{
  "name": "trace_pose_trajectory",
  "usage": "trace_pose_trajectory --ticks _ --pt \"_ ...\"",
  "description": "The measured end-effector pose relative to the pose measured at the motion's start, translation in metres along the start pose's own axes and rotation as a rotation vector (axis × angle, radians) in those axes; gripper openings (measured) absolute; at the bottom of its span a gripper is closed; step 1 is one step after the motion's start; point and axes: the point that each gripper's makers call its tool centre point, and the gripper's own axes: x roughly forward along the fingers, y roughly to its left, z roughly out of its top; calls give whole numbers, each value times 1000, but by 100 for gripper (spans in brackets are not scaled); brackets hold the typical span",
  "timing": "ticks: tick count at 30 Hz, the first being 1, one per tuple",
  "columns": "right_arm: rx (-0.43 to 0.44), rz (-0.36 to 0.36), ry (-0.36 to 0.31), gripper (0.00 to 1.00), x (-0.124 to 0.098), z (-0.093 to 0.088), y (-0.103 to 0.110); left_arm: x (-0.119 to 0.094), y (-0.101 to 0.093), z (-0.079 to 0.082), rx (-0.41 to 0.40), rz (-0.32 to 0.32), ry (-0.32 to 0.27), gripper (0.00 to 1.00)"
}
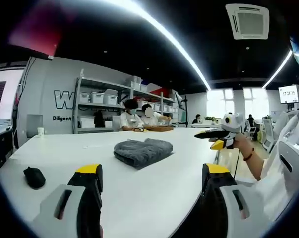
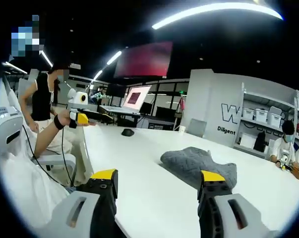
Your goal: Open the folded towel by lifting each exposed corner and separating the folded layers until the towel lies flat within the target outline without major curled edges
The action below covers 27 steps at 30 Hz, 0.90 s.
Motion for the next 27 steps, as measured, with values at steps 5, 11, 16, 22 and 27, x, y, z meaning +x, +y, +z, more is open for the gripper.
trace_pose_trajectory --ticks 5,11,16,22,27 --pt "-1 1 2 63 0 0 0 1 2 -1 -1 1 7 80" --pt "1 -2 3 63 0 -1 0 0 2 -2 -1 -1 8 80" --pt "-1 -3 -4 63 -1 1 -1 0 4 -2 1 9 9 80" --pt "1 -7 -2 63 -1 1 -2 0 3 -2 0 4 8 80" --pt "1 -3 2 63 1 0 -1 0 3 -3 -3 4 10 80"
